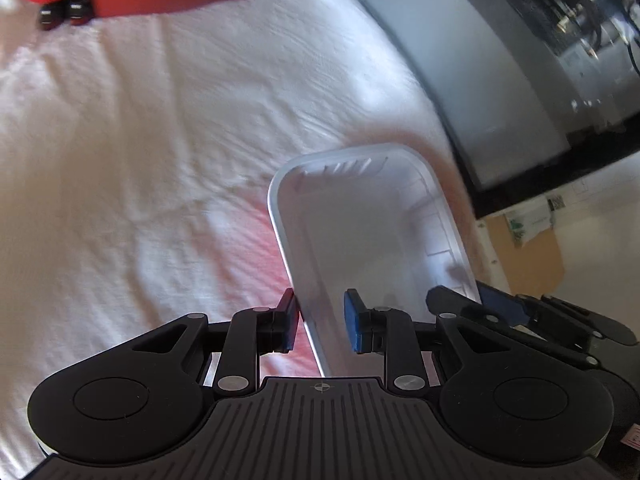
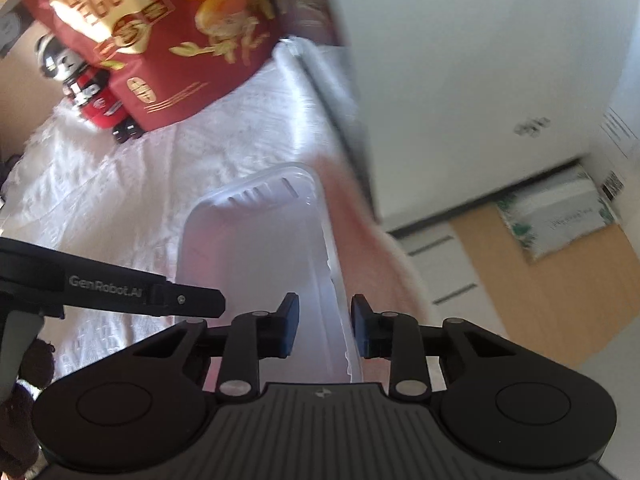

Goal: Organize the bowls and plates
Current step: 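Move both tools to the white plastic tray and grasp its rim, then lift the white tray with both tools and carry it toward the dish stack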

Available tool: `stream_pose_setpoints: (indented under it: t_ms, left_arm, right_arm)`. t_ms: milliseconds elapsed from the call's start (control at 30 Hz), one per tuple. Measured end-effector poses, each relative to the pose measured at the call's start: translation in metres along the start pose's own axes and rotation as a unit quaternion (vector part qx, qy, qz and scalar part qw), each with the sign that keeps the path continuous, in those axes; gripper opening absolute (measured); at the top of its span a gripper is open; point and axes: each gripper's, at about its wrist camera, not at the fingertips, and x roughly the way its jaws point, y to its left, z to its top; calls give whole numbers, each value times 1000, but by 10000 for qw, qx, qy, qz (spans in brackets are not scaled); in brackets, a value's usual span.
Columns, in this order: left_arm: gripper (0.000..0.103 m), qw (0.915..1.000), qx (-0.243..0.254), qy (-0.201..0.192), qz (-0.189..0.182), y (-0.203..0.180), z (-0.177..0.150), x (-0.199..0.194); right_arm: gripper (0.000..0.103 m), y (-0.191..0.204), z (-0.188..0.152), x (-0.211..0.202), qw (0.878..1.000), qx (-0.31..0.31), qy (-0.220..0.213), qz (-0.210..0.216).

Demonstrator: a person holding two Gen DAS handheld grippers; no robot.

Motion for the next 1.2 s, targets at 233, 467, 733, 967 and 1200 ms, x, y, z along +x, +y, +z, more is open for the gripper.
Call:
stream_pose_setpoints:
  t_ms: [233, 467, 733, 967, 1200]
  left_arm:
    - [27, 9959, -631, -521, 395, 71, -28, -58]
    - [26, 9860, -1200, -737, 893, 138, -82, -97]
    - [24, 9831, -1472, -553, 940, 173, -98, -88]
    - [23, 9880, -1283, -372, 777, 173, -102, -78]
    - [23, 9871, -1441, -449, 526, 180, -104, -78]
  right_arm:
    - [28, 69, 9, 1, 9955, -743, 48, 586]
    - [30, 154, -4, 18, 9789, -1456, 401, 1375]
    - [32, 199, -33, 43, 9648, -1882, 1029, 1521]
    - [35, 197, -36, 48, 9639, -1738, 1198, 1620]
    - [35, 197, -31, 58, 9714, -1555, 1061, 1451]
